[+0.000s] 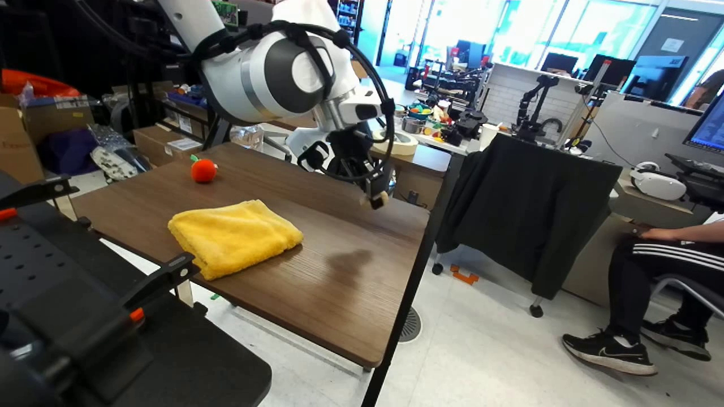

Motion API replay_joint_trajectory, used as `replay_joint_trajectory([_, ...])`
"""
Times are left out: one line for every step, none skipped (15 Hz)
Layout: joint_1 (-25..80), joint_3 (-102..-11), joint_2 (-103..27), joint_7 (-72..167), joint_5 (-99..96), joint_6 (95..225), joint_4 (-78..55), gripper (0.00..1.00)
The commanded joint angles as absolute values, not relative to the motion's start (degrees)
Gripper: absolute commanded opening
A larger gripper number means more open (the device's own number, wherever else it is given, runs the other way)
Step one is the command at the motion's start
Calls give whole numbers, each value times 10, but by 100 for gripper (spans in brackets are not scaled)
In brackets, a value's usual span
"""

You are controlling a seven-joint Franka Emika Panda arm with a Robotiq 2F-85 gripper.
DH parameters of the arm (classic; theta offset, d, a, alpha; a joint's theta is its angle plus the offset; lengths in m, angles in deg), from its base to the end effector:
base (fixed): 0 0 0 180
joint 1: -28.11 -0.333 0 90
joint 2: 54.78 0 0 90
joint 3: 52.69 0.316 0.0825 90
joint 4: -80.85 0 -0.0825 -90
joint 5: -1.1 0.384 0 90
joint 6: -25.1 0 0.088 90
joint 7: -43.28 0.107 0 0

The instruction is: Wipe the table with the yellow towel

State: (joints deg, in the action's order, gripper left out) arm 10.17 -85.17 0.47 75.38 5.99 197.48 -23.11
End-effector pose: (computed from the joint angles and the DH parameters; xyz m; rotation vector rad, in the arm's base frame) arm 0.6480 -0.1383 0.1121 2.6252 -0.8193 0.5983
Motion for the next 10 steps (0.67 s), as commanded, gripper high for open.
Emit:
replay_joint_trajectory([96,-889,45,799,96,1968,-239,0])
replay_joint_trajectory([96,-893,56,807,102,1966,-238,0])
replay_joint_trajectory([98,-893,66,812,107,1965,-236,0])
replay_joint_trajectory([100,-889,75,818,110,1961,-233,0])
replay_joint_trajectory([101,-885,85,822,113,1959,-229,0])
replay_joint_trajectory([102,-881,91,827,113,1958,-226,0])
replay_joint_trajectory([101,-877,97,831,113,1958,-224,0])
replay_joint_trajectory([100,-874,102,836,112,1958,-221,0])
replay_joint_trajectory([97,-876,100,838,113,1957,-221,25])
replay_joint_trajectory([99,-873,97,838,112,1956,-220,27])
